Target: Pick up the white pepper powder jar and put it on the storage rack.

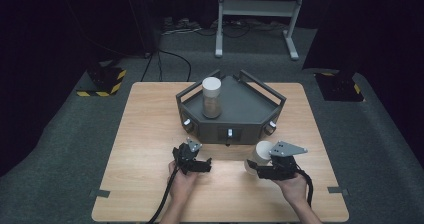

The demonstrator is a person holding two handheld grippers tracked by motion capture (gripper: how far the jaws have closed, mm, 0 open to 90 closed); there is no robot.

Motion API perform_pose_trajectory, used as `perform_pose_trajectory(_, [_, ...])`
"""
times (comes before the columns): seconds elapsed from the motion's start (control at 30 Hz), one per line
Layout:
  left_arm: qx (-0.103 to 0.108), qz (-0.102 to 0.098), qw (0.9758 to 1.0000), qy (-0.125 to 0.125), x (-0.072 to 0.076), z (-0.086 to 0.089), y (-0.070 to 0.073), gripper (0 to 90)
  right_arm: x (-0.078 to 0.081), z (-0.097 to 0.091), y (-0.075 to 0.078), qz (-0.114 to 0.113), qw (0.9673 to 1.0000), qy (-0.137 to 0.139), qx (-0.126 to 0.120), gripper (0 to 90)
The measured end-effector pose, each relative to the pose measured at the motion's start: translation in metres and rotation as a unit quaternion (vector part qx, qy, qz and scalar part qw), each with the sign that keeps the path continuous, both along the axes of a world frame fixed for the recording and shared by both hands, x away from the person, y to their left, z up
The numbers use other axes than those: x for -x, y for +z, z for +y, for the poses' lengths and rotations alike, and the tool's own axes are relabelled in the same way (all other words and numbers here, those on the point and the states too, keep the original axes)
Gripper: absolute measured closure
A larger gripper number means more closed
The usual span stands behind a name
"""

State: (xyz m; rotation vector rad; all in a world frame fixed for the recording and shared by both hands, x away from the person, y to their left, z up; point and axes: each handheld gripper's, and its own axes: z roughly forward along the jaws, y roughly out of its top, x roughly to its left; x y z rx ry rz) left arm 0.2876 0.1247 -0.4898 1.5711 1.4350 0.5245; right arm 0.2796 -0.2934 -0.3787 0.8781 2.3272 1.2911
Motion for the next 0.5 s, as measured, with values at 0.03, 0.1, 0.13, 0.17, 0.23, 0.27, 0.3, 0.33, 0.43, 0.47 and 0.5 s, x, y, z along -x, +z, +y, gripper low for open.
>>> perform_pose_trajectory(0.03, [0.0, 0.0, 1.0, 0.0, 0.0, 0.0, 0.0, 1.7, -0.001, 0.0, 0.003, 0.0, 1.0, 0.0, 0.0, 31.6])
perform_pose_trajectory(0.1, [0.0, 0.0, 1.0, 0.0, 0.0, 0.0, 0.0, 1.7, -0.004, 0.0, 0.008, -0.002, 1.0, 0.002, 0.0, 31.6])
perform_pose_trajectory(0.13, [0.0, 0.0, 1.0, 0.0, 0.0, 0.0, 0.0, 1.7, -0.005, 0.001, 0.01, -0.003, 1.0, 0.003, 0.0, 31.6])
perform_pose_trajectory(0.17, [0.0, 0.0, 1.0, 0.0, 0.0, 0.0, 0.0, 1.7, -0.007, 0.001, 0.014, -0.003, 1.0, 0.004, 0.001, 31.6])
perform_pose_trajectory(0.23, [0.0, 0.0, 1.0, 0.0, 0.0, 0.0, 0.0, 1.7, -0.009, 0.002, 0.02, -0.005, 1.0, 0.005, 0.003, 31.6])
perform_pose_trajectory(0.27, [0.0, 0.0, 1.0, 0.0, 0.0, 0.0, 0.0, 1.7, -0.011, 0.003, 0.022, -0.005, 1.0, 0.006, 0.004, 31.6])
perform_pose_trajectory(0.3, [0.0, 0.0, 1.0, 0.0, 0.0, 0.0, 0.0, 1.7, -0.012, 0.003, 0.025, -0.006, 0.9999, 0.007, 0.005, 31.7])
perform_pose_trajectory(0.33, [-0.001, 0.0, 1.0, 0.0, 0.0, 0.0, 0.0, 1.7, -0.014, 0.004, 0.027, -0.007, 0.9999, 0.008, 0.005, 31.6])
perform_pose_trajectory(0.43, [0.0, 0.0, 1.0, 0.0, 0.0, 0.0, 0.0, 1.7, -0.018, 0.005, 0.034, -0.007, 0.9999, 0.01, 0.005, 31.7])
perform_pose_trajectory(0.47, [0.0, 0.0, 1.0, 0.0, 0.0, 0.0, 0.0, 1.7, -0.019, 0.006, 0.037, -0.008, 0.9999, 0.011, 0.005, 31.7])
perform_pose_trajectory(0.5, [-0.001, 0.0, 1.0, 0.0, 0.0, 0.0, 0.0, 1.7, -0.02, 0.006, 0.04, -0.008, 0.9999, 0.012, 0.005, 31.6])
